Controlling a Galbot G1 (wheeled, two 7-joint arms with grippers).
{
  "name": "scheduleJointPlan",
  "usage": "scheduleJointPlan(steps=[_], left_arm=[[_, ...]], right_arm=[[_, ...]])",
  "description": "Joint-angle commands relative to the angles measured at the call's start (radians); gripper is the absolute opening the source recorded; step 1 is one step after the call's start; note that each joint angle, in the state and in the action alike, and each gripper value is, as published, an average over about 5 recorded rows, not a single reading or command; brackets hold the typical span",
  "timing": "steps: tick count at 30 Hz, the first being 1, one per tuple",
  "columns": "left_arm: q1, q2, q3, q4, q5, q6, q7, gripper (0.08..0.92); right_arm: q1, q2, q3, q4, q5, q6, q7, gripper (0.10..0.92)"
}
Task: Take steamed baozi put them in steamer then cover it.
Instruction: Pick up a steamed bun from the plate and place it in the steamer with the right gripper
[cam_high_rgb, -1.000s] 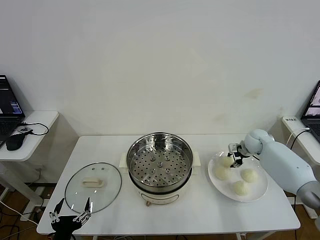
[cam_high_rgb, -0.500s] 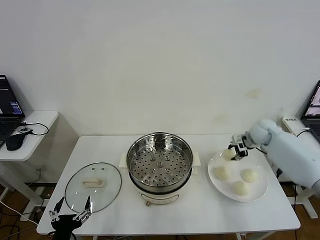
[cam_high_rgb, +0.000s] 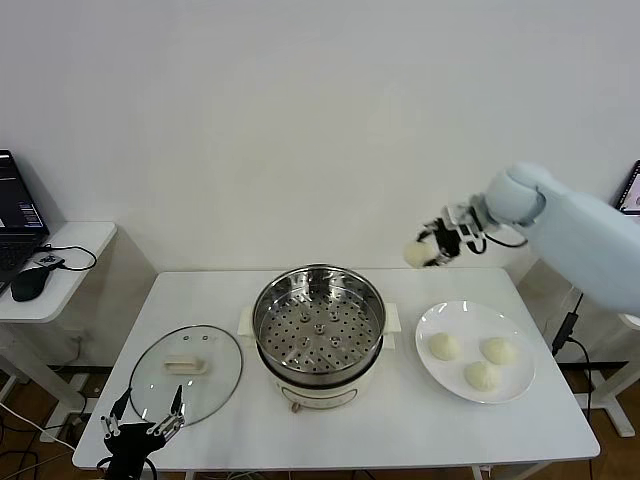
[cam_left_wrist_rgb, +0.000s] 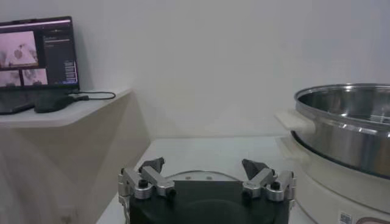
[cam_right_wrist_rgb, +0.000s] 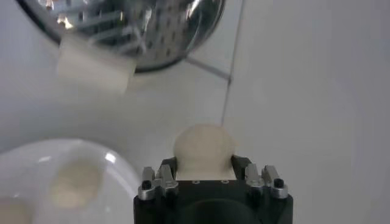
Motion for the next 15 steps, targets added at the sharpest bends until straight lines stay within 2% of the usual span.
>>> scheduleJointPlan(steps=[1,7,15], left_arm=[[-0.003,0.0,-0.001,0.007,-0.008,-0.003,0.001,0.823],[-0.012,0.002,-0.001,0.008,-0.011,-0.002,0.001,0.823],[-0.015,0.004,-0.012,-0.003,-0.021,0.0,0.002,0.823]], right_arm=[[0.153,0.186,-0.179,0.042,0.132,0.049,0.015,0.577],[0.133,0.297,-0.256,0.014,0.093,0.16,0.021,0.583],[0.071,0.384,-0.314,-0.042,-0.073,0.252,0.039,0.585]])
